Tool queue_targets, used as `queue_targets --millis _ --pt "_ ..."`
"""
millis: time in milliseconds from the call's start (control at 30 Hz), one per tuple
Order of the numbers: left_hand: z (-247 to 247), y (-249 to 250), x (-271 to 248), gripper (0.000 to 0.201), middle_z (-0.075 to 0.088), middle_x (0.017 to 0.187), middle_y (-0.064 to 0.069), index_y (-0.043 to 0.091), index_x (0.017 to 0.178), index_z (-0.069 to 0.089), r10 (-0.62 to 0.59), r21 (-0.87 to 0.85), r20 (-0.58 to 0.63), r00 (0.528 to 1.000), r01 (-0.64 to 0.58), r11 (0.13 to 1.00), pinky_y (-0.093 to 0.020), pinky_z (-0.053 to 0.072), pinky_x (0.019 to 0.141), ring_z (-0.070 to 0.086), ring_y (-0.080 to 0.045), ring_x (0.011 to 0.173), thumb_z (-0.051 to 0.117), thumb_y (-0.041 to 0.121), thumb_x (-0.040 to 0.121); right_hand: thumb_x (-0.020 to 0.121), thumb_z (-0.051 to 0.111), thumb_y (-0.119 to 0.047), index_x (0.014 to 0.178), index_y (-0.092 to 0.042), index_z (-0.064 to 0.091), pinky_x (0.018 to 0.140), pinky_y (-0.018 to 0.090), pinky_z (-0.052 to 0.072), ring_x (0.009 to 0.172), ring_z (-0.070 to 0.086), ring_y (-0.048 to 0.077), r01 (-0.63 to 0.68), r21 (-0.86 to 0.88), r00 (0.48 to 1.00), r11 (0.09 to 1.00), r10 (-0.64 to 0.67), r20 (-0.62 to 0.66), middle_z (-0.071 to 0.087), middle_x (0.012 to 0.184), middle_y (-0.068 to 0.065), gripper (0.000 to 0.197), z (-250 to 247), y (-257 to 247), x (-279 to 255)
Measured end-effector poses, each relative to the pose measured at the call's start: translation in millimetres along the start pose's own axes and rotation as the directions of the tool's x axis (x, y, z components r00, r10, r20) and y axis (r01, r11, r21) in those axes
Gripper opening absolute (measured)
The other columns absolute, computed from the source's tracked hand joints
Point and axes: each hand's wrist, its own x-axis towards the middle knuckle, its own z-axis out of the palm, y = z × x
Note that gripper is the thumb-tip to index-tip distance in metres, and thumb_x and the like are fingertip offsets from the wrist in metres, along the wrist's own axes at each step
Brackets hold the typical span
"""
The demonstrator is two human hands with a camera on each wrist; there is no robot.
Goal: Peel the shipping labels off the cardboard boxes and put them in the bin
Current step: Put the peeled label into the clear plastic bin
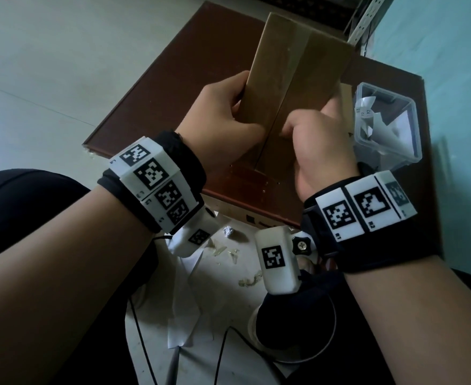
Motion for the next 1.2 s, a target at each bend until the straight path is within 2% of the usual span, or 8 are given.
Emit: queue_targets --millis 200,367,467,567,667,867,1033,1200 --pt "10.7 1.9 1.5 0.028 0.077 0.081 0.003 0.020 0.094 0.078 -0.148 -0.095 -0.233 0.961 0.129 0.987 -0.031 0.063 0.069 0.074 -0.011 0.074 0.072 0.047 0.091 0.095 0.062 -0.034 0.140 -0.029 0.058 0.101 0.055 0.058 0.117 0.072 0.026 0.001 0.101 0.998 0.995 -0.008 0.069 0.074 0.127 0.004 0.045 5.1 -1.6 2.0" --pt "3.0 -3.2 0.5 0.031 0.075 0.104 0.010 0.025 0.120 0.069 -0.094 0.046 -0.009 0.995 0.095 0.994 -0.023 0.061 0.081 0.071 0.000 0.092 0.072 0.019 0.090 0.080 0.057 -0.003 0.153 -0.036 0.045 0.104 0.055 0.056 0.121 0.065 0.028 -0.054 0.010 0.998 0.998 0.054 -0.008 0.065 0.136 0.001 0.081 4.7 9.5 1.2" --pt "0.7 -1.8 -0.1 0.038 0.074 0.103 0.005 0.022 0.120 0.067 -0.070 0.085 0.020 0.997 0.068 0.994 -0.028 0.062 0.076 0.072 -0.007 0.090 0.062 0.005 0.086 0.070 0.068 -0.028 0.137 -0.034 0.061 0.103 0.060 0.053 0.119 0.068 0.031 -0.074 0.065 0.997 0.995 0.074 -0.001 0.072 0.128 0.003 0.067 4.8 3.2 6.9" --pt "7.0 3.8 -2.8 0.016 0.076 0.093 0.003 0.024 0.106 0.075 -0.094 -0.014 -0.113 0.989 0.093 0.996 -0.038 0.063 0.081 0.074 -0.013 0.085 0.063 0.029 0.096 0.081 0.070 -0.050 0.135 -0.028 0.066 0.103 0.058 0.054 0.120 0.071 0.030 -0.075 0.125 0.996 0.989 0.068 0.060 0.075 0.128 0.003 0.059 5.6 -1.2 6.6" --pt "8.9 3.8 -1.9 0.026 0.077 0.084 0.008 0.028 0.096 0.077 -0.101 0.067 -0.189 0.977 0.115 0.991 -0.036 0.064 0.076 0.074 -0.007 0.076 0.062 0.049 0.097 0.080 0.068 -0.044 0.130 -0.028 0.064 0.102 0.059 0.055 0.118 0.071 0.031 -0.058 0.069 0.997 0.996 0.055 0.045 0.075 0.125 0.005 0.053 4.6 -1.6 4.9" --pt "-10.0 -1.6 4.6 0.033 0.075 0.107 0.015 0.031 0.123 0.070 -0.113 0.160 0.067 0.991 0.101 0.982 -0.015 0.057 0.086 0.069 0.005 0.095 0.074 0.027 0.090 0.082 0.056 0.000 0.157 -0.027 0.043 0.111 0.055 0.050 0.132 0.057 0.029 -0.079 -0.085 0.997 0.993 0.078 -0.006 0.059 0.146 0.004 0.080 -0.2 -0.8 1.3" --pt "-5.0 -1.2 3.0 0.023 0.075 0.095 0.013 0.022 0.111 0.075 -0.140 0.072 0.032 0.990 0.137 0.988 -0.016 0.057 0.076 0.071 0.000 0.084 0.066 0.026 0.091 0.073 0.073 -0.060 0.134 -0.032 0.066 0.109 0.058 0.050 0.124 0.068 0.026 -0.108 0.061 0.993 0.992 0.105 0.049 0.074 0.129 -0.003 0.068 3.2 -2.9 7.2" --pt "4.6 -0.5 3.9 0.025 0.076 0.084 0.011 0.029 0.097 0.078 -0.131 0.095 -0.150 0.980 0.146 0.985 -0.019 0.057 0.067 0.071 0.000 0.073 0.062 0.048 0.096 0.072 0.066 -0.022 0.145 -0.033 0.049 0.102 0.060 0.056 0.124 0.066 0.031 -0.116 -0.024 0.992 0.993 0.117 0.054 0.067 0.135 0.002 0.076 2.3 2.6 4.3"
